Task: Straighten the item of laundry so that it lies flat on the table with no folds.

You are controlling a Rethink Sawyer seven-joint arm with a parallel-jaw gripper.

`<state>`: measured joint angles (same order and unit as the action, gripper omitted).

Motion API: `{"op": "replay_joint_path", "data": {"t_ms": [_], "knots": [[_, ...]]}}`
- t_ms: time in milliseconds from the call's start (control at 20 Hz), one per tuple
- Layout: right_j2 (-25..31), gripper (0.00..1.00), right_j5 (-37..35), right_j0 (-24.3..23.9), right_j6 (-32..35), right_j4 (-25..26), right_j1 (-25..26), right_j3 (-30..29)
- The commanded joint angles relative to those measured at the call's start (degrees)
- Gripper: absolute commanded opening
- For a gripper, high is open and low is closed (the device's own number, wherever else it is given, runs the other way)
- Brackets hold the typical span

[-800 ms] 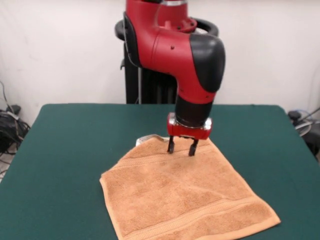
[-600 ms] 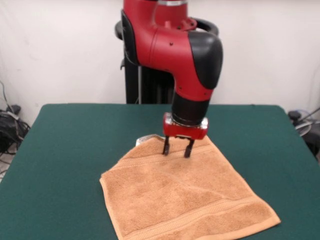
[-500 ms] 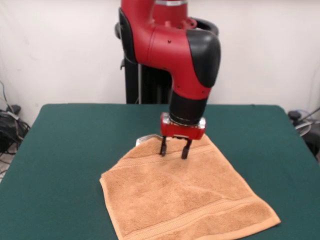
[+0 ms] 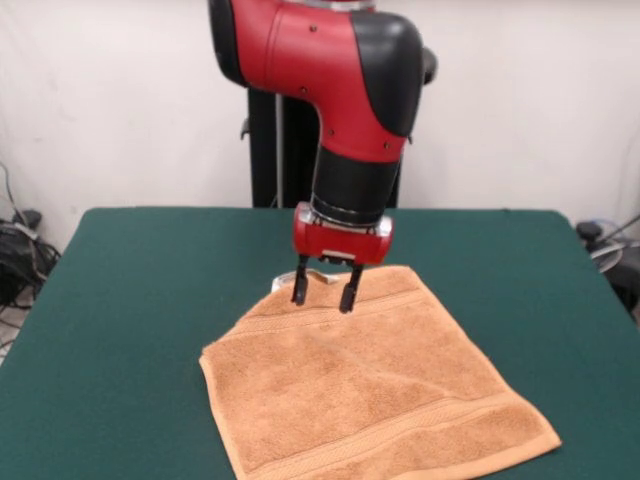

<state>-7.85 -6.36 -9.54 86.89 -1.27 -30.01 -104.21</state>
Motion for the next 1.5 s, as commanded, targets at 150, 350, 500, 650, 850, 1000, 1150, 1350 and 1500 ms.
{"op": "replay_joint_path", "data": {"t_ms": [150,350,500,650,850,1000,1150,1350,1500], "knots": [[4.42,1.0,-6.72,2.06,10.55,-1.62,-0.62,-2.4],[5.94,1.0,-2.39,1.76,12.11,-1.73,2.67,-3.43],[6.84,1.0,1.17,1.51,13.23,-1.51,4.73,-4.41],[7.14,1.0,3.88,1.59,14.04,-1.2,6.64,-5.21],[6.08,1.0,3.0,3.27,14.19,-1.86,6.64,-5.94],[6.6,1.0,1.68,3.1,13.85,-2.07,5.76,-7.5],[7.11,1.0,0.81,2.72,13.12,-1.8,5.07,-8.67],[8.81,1.0,0.05,1.96,12.32,-1.84,4.57,-9.76],[8.58,1.0,0.23,2.82,12.28,-2.09,4.7,-9.52]]}}
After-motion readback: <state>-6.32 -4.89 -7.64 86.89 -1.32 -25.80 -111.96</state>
